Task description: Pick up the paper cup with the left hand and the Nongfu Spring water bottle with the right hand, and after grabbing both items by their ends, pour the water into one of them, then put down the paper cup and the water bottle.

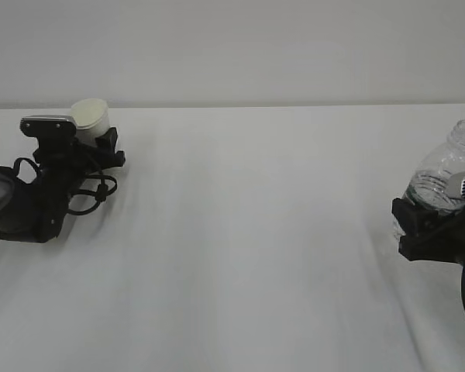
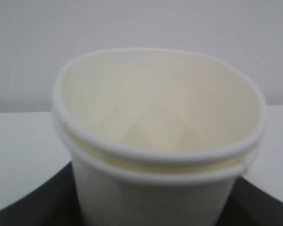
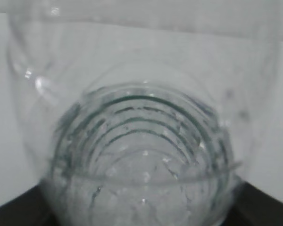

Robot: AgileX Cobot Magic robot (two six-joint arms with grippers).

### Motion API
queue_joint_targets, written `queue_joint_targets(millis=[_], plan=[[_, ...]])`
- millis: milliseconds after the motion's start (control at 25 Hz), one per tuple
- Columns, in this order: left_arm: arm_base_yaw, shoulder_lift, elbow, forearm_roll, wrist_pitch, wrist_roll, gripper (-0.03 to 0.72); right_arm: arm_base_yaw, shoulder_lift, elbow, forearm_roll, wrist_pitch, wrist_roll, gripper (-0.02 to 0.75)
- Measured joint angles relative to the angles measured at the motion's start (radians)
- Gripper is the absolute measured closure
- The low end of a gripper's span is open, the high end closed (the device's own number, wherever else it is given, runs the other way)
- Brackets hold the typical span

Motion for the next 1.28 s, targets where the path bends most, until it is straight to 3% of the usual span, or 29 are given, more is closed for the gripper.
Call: queue_joint_targets(millis=[360,680,880,1080,1280], plan=[[0.0,-0.125,0.148,0.019,0.0,0.0,0.242,0.0,0.0,0.0,0.012,0.0,-0.002,0.286],[0.002,-0.264,0.327,0.338,0.0,-0.038,0.247,0.0,0.0,0.0,0.012,0.0,-0.004,0.286],[0.002,-0.296,0.406,0.469,-0.002,-0.108,0.249,0.0,0.0,0.0,0.014,0.0,-0.004,0.286],[0.0,-0.318,0.422,0.643,-0.002,-0.192,0.249,0.0,0.0,0.0,0.014,0.0,-0.004,0.286],[-0.066,-0.339,0.422,0.757,-0.002,-0.258,0.249,0.0,0.0,0.0,0.014,0.0,-0.009,0.287]])
